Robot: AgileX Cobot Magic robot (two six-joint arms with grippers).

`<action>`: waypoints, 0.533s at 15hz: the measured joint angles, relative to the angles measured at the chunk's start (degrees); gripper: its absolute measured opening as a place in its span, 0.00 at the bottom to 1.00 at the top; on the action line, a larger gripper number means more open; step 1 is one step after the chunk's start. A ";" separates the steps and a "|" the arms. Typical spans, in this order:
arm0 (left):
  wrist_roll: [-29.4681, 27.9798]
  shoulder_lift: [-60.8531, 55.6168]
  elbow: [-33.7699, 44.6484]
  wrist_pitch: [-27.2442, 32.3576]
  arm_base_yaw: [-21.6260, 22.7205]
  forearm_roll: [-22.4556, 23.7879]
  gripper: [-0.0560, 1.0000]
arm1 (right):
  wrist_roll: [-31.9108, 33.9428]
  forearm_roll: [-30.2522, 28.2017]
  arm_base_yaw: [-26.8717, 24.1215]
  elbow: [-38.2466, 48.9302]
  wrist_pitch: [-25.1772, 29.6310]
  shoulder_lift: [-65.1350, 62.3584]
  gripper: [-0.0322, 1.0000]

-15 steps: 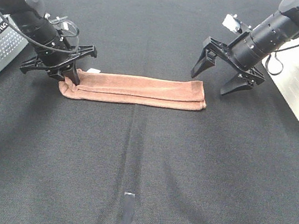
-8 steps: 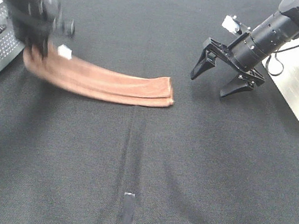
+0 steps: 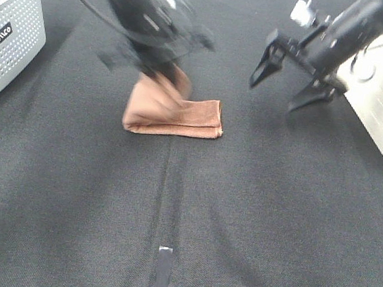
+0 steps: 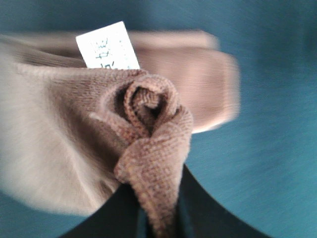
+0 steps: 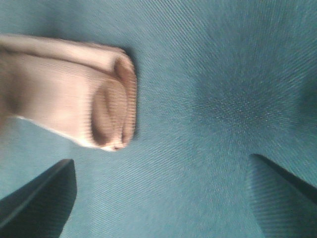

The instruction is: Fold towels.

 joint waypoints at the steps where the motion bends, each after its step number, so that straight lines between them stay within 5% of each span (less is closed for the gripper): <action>1: 0.00 0.00 0.00 0.00 0.00 0.00 0.13 | 0.00 0.00 0.00 0.00 0.00 0.00 0.87; 3: -5.27 2.64 0.00 -3.67 -0.92 -2.23 0.23 | 2.64 -2.69 0.00 0.00 0.57 -0.46 0.87; 6: -3.44 3.21 0.00 -9.11 -0.97 -9.85 0.67 | 4.18 -4.30 0.00 0.00 1.55 -0.40 0.87; 8: -2.41 2.01 0.00 -13.06 -1.03 -12.66 0.78 | 4.24 -3.72 0.00 0.00 2.01 -0.40 0.87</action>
